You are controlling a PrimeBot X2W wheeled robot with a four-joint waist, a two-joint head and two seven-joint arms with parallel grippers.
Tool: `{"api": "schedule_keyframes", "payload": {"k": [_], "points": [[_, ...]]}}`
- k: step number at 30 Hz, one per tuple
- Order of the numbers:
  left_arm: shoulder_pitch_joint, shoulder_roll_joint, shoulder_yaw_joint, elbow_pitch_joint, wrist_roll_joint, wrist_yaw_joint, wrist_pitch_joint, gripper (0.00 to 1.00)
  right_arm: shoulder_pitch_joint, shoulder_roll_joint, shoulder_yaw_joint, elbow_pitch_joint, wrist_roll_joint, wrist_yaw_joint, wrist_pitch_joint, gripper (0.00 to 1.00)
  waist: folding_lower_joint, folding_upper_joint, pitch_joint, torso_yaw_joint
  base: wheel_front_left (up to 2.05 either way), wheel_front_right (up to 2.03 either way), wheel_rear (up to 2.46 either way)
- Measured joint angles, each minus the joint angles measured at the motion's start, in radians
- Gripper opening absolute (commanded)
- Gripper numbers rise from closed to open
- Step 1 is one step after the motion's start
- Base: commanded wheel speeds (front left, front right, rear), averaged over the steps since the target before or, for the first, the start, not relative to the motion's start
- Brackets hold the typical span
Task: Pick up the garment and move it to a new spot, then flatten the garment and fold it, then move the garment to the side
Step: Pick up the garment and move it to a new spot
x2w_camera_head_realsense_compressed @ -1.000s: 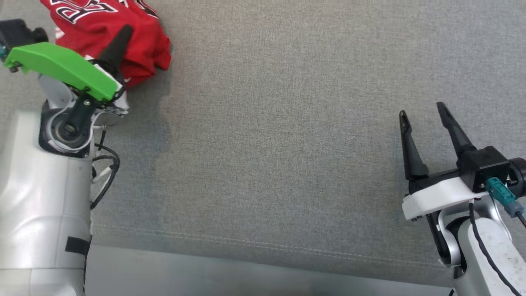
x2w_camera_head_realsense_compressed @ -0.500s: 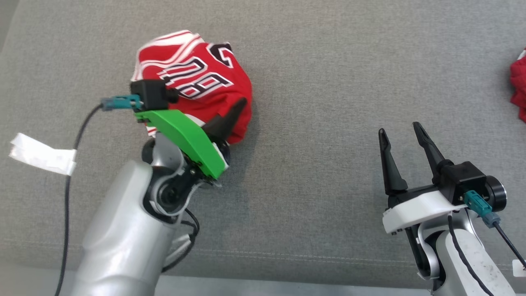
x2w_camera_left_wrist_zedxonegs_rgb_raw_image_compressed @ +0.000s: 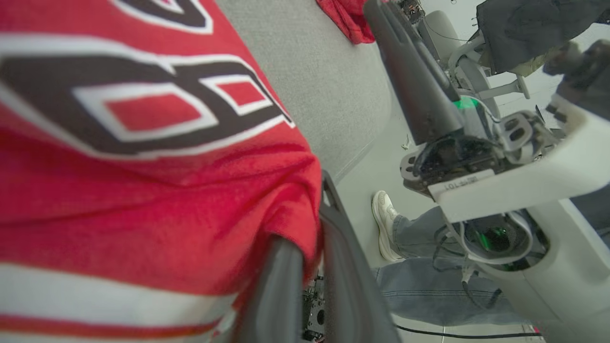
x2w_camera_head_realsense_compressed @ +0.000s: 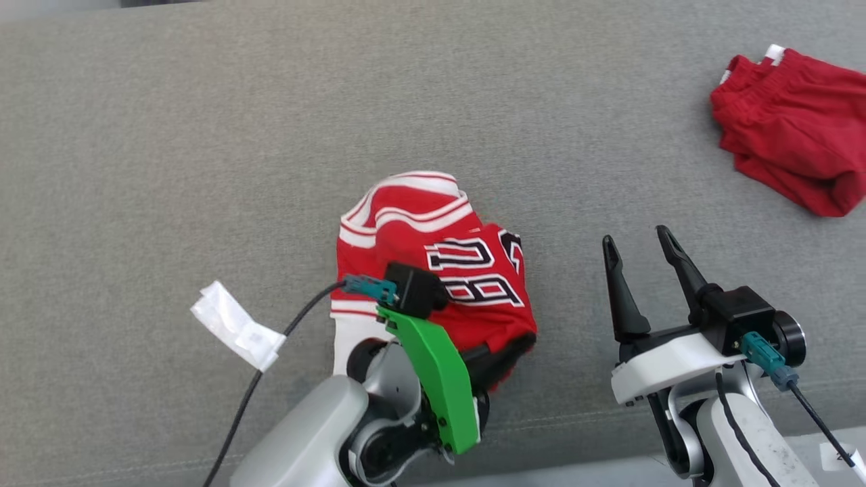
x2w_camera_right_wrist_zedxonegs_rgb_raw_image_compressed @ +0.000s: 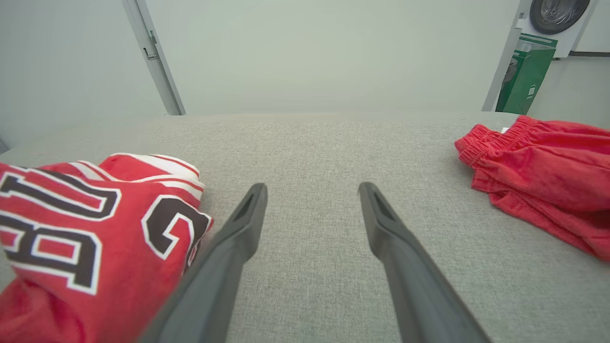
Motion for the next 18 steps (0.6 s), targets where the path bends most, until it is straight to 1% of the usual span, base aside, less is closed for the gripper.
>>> {"api": "schedule_keyframes", "payload": {"k": [3,5,8,12,18], "points": [[0.014,0.0,-0.037,0.006,0.006,0.0,-0.002,0.0,0.0,0.001,0.005,0.007,0.004,0.0,-0.001,1.0,0.0,0.0,-0.007,-0.039,0.0,0.0,0.0],[0.019,0.0,-0.038,0.014,0.02,0.0,-0.007,0.0,0.0,0.002,0.007,0.009,0.004,0.0,-0.003,1.0,0.0,0.0001,-0.009,-0.051,0.0,0.0,0.0],[0.033,0.005,-0.037,0.048,0.052,0.0,-0.037,0.0,0.0,0.003,0.008,0.012,0.005,0.0,-0.006,1.0,0.0,0.0001,-0.013,-0.088,0.0,0.0,0.0],[0.037,0.006,-0.037,0.082,0.063,0.0,-0.067,0.0,0.0,0.006,0.002,0.013,0.017,0.0,-0.013,1.0,0.0,0.0,-0.013,-0.13,0.0,0.0,0.0],[0.033,0.006,-0.006,0.118,0.093,0.002,-0.134,0.0,0.001,0.009,-0.011,0.02,0.023,0.0,-0.022,1.0,0.0,0.0,-0.006,-0.155,0.0,0.0,0.0]]}}
